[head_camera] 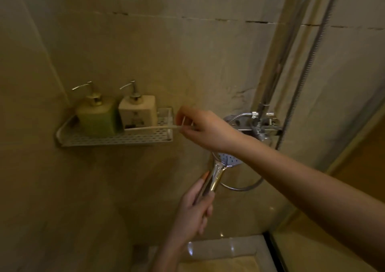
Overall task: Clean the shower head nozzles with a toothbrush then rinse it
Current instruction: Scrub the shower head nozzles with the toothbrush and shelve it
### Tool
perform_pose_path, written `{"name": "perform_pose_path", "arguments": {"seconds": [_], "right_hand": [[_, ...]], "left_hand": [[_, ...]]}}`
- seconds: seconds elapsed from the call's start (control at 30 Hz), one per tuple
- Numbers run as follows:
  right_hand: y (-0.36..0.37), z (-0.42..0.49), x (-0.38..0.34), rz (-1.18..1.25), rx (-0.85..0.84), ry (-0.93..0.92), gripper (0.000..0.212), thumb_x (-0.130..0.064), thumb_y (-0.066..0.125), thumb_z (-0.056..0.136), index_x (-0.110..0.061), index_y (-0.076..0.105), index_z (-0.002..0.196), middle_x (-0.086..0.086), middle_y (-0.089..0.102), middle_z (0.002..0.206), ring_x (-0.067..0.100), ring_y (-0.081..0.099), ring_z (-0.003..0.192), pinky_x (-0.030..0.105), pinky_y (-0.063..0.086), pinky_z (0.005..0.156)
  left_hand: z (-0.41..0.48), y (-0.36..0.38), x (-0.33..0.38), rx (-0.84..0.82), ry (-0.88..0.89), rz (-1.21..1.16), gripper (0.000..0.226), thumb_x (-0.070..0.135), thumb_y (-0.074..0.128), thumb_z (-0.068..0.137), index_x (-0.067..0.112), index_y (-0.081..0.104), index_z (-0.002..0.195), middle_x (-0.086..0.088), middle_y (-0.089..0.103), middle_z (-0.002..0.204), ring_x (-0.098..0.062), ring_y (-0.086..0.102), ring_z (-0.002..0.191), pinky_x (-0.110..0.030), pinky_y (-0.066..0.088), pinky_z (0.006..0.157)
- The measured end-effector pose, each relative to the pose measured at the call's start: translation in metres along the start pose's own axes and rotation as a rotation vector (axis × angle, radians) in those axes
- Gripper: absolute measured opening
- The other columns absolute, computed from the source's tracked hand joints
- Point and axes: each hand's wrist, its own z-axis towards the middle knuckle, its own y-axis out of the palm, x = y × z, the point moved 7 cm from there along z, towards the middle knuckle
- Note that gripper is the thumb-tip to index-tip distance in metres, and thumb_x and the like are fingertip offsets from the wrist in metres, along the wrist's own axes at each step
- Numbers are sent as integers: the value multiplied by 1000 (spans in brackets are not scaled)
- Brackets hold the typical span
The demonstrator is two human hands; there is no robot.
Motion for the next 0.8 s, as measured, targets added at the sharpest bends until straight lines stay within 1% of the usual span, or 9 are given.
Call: {"name": "perform_pose_path", "arguments": {"seconds": [0.1,0.17,0.2,0.3,0.43,0.6,0.63,0.7,0.8], "right_hand": [[35,37,-4,-9,-14,-3,15,-18,56,88,-12,60,102,2,63,95,23,59,88,47,51,78],[55,53,-9,-25,8,-27,15,-15,57,88,-11,61,102,7,65,101,24,60,93,46,51,79],[62,58,-12,-48,28,-42,16,-15,57,87,-11,61,102,7,65,102,24,60,94,46,51,80],[82,67,-14,-120,64,-36,12,-17,56,87,-16,59,98,4,67,100,22,62,92,44,50,83],[102,76,-8,-236,60,18,7,-21,57,87,-21,61,92,-1,67,99,20,61,98,44,40,95],[112,82,-5,-254,57,51,7,-22,58,88,-22,63,93,0,67,104,21,60,102,45,44,96],[114,84,-5,-268,54,52,8,-22,57,88,-22,64,94,1,67,105,22,60,102,45,44,96],[117,83,-5,-322,43,40,13,-23,54,90,-24,65,97,2,67,107,24,60,102,43,40,98],[116,77,-5,-368,72,15,18,-22,51,91,-24,66,101,1,67,112,22,59,108,42,32,104]], "left_hand": [[-7,-27,0,37,24,20,44,16,48,92,44,42,126,-4,46,60,-4,33,32,-16,27,30],[-10,-44,1,82,48,50,43,19,49,92,53,45,117,-1,48,57,-5,32,32,-18,27,32],[-12,-51,1,101,60,66,43,20,50,91,55,46,116,-1,49,57,-6,32,33,-19,27,33],[-17,-69,4,132,80,102,44,21,50,91,53,46,121,-5,50,60,-5,35,33,-21,29,35],[-21,-83,5,154,78,100,44,13,50,91,49,47,116,-4,49,57,-3,38,32,-17,31,34],[-26,-87,4,148,70,97,43,12,50,91,50,48,109,-5,48,58,-2,39,31,-13,32,36],[-26,-88,3,150,70,99,43,12,50,91,51,48,108,-3,50,57,-2,39,32,-13,32,36],[-26,-90,1,155,68,100,43,11,49,92,52,48,107,8,55,52,-2,40,32,-12,32,36],[-24,-91,-2,161,52,113,43,14,50,91,53,47,111,11,56,52,-2,41,33,-14,32,36]]}}
